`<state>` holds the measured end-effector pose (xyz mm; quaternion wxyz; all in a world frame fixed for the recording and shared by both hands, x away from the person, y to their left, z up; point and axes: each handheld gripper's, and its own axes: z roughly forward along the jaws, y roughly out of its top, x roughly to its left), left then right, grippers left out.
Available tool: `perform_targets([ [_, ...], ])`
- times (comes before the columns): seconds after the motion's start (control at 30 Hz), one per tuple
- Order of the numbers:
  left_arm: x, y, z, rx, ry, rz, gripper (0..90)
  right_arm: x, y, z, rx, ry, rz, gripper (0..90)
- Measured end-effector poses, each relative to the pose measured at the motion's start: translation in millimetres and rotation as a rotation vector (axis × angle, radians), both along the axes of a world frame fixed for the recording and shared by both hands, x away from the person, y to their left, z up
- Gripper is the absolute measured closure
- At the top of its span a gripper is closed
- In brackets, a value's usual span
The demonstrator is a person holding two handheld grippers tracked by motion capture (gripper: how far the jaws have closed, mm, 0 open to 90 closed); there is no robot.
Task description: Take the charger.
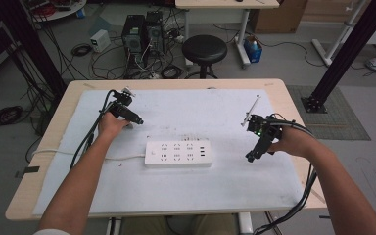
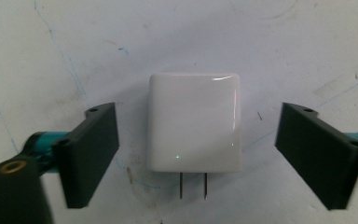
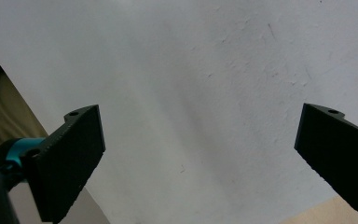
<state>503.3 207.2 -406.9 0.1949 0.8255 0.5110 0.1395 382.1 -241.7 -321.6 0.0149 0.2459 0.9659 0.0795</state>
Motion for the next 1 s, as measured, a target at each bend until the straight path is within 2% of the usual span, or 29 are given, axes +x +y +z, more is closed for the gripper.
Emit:
perform_targets([
  [0.17, 1.5, 0.5, -3.0, 0.013, 0.004, 0.017, 14.6, 0.4, -0.6, -1.7, 0.006, 0.006, 0.006, 0.9],
  [0.37, 2.5, 0.9, -5.1, 0.016, 0.01, 0.021, 21.5, 0.7, -2.3, -1.5, 0.004, 0.003, 0.011, 0.9],
  [0.4, 2.6, 0.9, -5.8, 0.017, 0.014, 0.023, 22.0, -0.3, -1.9, -1.2, 0.005, 0.008, -0.001, 0.9],
  [0.47, 2.5, 1.4, -6.9, 0.014, 0.019, 0.021, 27.5, -0.7, -2.2, -1.4, 0.01, 0.007, -0.001, 1.0],
  [0.53, 2.6, 1.5, -8.2, 0.008, 0.027, 0.018, 28.8, -0.5, -3.6, -1.0, 0.007, 0.004, 0.009, 0.9],
  [0.63, 2.3, 1.7, -9.1, 0.002, 0.03, 0.006, 35.7, -2.0, -3.2, -0.7, 0.009, 0.006, -0.007, 1.0],
  [0.67, 2.1, 1.6, -9.2, -0.014, 0.034, 0.0, 39.9, -2.2, -3.5, -0.4, 0.006, 0.006, -0.005, 1.0],
  [0.7, 2.0, 1.3, -9.0, -0.008, 0.032, -0.003, 41.9, -2.1, -3.8, -0.3, 0.003, 0.004, -0.003, 1.0],
  [0.83, 0.7, 1.3, -8.7, 0.004, 0.018, -0.01, 42.4, -2.0, -3.8, -0.6, 0.003, 0.004, -0.001, 1.0],
  [0.93, -1.2, 2.2, -4.9, -0.014, 0.011, -0.014, 42.4, -1.9, -4.0, -1.4, 0.011, 0.002, 0.005, 1.1],
  [1.0, -1.8, 2.3, -2.9, -0.011, 0.003, -0.017, 42.4, -2.5, -3.8, -1.8, 0.016, 0.003, -0.004, 1.1],
])
